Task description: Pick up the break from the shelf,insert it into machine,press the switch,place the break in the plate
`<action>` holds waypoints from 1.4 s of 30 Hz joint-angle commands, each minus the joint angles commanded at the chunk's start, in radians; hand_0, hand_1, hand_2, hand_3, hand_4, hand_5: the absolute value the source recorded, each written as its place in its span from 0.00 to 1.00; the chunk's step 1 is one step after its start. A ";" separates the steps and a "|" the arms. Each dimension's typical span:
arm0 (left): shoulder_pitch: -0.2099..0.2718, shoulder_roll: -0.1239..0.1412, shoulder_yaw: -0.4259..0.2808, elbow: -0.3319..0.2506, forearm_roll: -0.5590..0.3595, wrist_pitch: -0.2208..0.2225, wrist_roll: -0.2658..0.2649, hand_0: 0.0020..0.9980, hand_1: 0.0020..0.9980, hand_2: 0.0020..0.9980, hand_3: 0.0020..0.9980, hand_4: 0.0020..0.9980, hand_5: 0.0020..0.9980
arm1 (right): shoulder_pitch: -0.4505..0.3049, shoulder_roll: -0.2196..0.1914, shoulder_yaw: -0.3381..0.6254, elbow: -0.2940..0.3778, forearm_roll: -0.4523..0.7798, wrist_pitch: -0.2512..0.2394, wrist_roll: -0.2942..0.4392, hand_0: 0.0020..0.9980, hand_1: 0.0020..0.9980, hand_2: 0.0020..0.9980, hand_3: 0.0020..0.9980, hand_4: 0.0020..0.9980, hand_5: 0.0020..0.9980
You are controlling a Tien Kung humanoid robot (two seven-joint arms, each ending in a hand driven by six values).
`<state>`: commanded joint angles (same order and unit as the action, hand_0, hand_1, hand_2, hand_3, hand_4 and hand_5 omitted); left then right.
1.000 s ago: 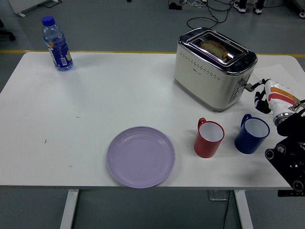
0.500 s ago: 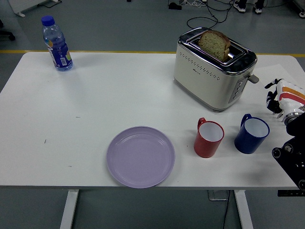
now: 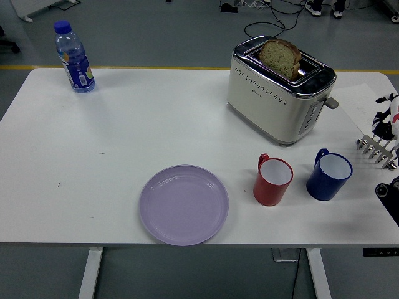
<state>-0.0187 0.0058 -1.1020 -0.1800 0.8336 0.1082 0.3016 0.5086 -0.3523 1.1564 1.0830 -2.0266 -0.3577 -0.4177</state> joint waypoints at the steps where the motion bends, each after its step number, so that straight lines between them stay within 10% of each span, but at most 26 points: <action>1: -0.001 0.000 0.002 0.000 -0.002 0.000 0.000 0.42 0.50 0.59 0.70 0.51 1.00 | 0.002 -0.001 0.003 0.005 0.007 -0.001 0.004 0.77 0.77 0.91 0.93 0.63 0.21; 14: -0.014 0.004 0.007 0.000 -0.010 -0.001 -0.002 0.42 0.50 0.60 0.70 0.51 1.00 | 0.131 -0.003 -0.043 0.104 0.070 -0.019 0.047 0.83 0.82 0.95 0.95 0.71 0.27; 22: -0.017 0.008 0.011 0.000 -0.011 -0.002 -0.003 0.42 0.50 0.59 0.70 0.51 1.00 | 0.328 0.038 -0.160 0.086 0.140 0.068 0.022 0.84 0.82 0.92 0.92 0.72 0.27; 42: -0.022 0.017 0.027 0.000 -0.015 0.001 -0.005 0.42 0.50 0.59 0.69 0.51 1.00 | 0.597 0.254 -0.396 -0.233 0.156 0.206 -0.025 0.85 0.80 0.87 0.90 0.72 0.27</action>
<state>-0.0402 0.0231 -1.0747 -0.1800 0.8190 0.1090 0.2961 1.1053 -0.0984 0.7600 0.8495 -1.8709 -0.1520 -0.4428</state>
